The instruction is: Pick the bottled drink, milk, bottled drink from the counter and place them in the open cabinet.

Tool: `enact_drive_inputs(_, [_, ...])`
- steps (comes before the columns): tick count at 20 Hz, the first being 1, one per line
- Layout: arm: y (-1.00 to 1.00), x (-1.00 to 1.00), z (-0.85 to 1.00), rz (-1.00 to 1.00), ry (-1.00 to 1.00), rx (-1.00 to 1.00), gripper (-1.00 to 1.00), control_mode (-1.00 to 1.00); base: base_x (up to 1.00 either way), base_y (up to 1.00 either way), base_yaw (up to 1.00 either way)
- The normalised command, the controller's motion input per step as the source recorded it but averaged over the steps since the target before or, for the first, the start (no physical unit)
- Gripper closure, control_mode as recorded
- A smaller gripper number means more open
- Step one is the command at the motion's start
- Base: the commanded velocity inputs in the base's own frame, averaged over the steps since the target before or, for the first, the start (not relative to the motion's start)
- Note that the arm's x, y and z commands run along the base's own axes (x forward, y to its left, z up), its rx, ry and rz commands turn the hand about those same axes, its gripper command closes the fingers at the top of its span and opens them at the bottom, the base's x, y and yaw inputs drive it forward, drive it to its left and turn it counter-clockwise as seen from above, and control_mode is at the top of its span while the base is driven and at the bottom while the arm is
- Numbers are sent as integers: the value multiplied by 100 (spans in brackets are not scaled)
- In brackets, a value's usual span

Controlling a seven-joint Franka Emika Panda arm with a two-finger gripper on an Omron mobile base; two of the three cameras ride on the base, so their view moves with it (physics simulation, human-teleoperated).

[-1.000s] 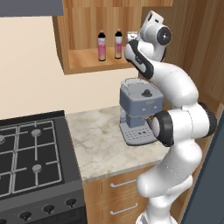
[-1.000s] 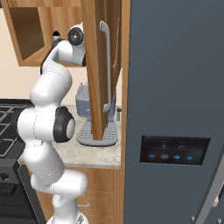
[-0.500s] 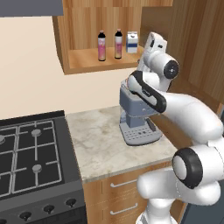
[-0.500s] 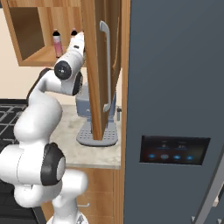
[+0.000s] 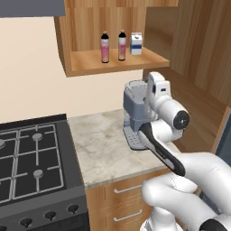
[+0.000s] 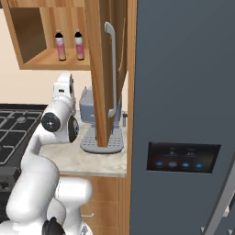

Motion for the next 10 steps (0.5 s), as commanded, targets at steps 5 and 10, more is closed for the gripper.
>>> enact_drive_inputs(5, [-6,-23,10,-1,-13,0,-100,-100,0,0,0])
enact_drive_inputs(10, [0,-100,9,14,-37,0,-100,-100,0,0,0])
